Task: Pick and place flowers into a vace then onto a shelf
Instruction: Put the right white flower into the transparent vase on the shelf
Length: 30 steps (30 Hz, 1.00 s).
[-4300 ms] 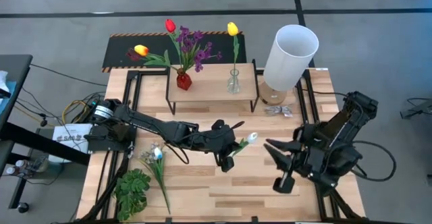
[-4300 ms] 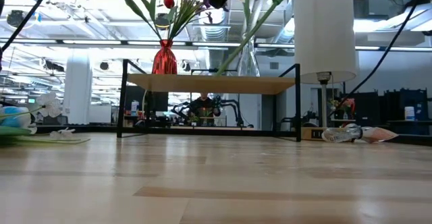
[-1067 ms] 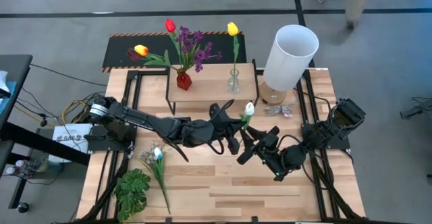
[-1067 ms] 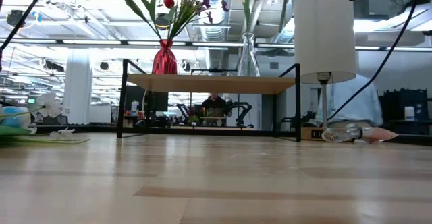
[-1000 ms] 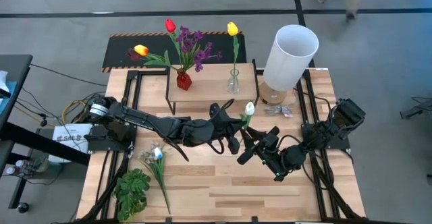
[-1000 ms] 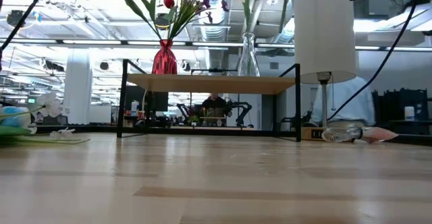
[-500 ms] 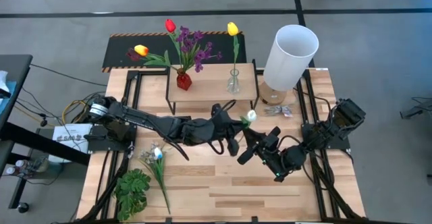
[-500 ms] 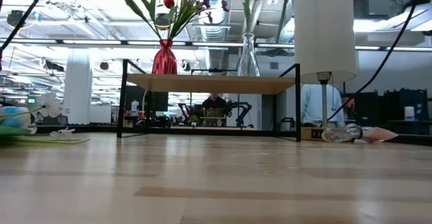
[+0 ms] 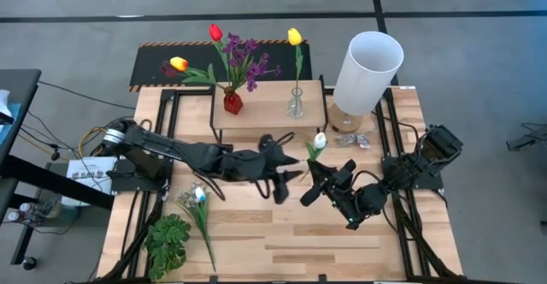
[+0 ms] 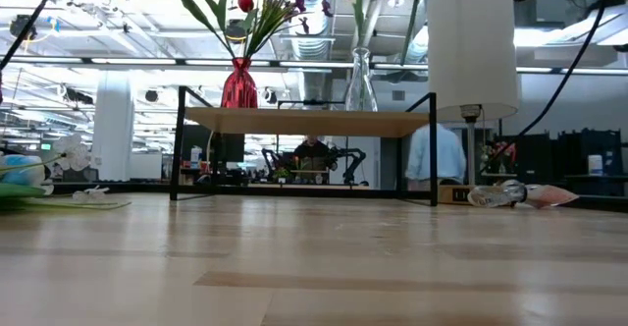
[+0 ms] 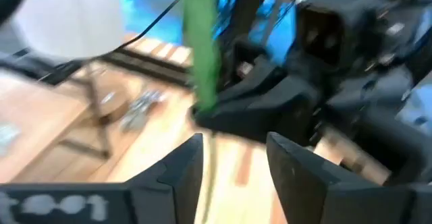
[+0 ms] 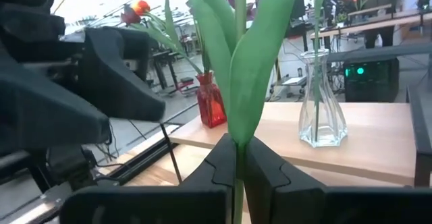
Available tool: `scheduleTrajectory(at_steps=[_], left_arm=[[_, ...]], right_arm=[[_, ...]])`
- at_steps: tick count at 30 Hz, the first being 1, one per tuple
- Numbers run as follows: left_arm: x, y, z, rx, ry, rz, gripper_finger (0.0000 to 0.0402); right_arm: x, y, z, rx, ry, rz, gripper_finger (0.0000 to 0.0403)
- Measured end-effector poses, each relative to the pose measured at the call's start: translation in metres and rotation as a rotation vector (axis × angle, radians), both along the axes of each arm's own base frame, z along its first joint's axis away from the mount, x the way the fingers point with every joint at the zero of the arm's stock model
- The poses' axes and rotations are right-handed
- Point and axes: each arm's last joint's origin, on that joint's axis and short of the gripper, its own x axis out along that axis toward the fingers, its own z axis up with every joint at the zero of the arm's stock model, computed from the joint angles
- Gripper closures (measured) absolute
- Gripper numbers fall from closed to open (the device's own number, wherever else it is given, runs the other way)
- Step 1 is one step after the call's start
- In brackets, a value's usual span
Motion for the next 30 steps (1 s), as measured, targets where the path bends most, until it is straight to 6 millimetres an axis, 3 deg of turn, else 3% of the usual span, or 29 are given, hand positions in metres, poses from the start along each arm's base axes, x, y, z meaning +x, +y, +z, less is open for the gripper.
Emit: scheduleTrajectory(at_steps=[8,14,21,30], left_arm=[[-0.062,-0.003,0.019,0.099,0.213,0.064,0.0235],[-0.099,0.001,0.011,0.129,0.456,0.098,0.0239],[-0.105,-0.008,-0.011,0.150,0.554,0.041,0.0239],[-0.106,-0.011,-0.064,0.156,0.698,-0.113,0.0239]], right_arm=[[0.000,-0.018,0.016,-0.003,-0.021,-0.041,0.0401],[0.005,-0.046,0.055,-0.106,-0.016,-0.076,0.0401],[0.023,-0.081,0.106,-0.238,0.052,-0.193,0.0402],[0.056,-0.120,0.151,-0.310,0.194,-0.250,0.0402]])
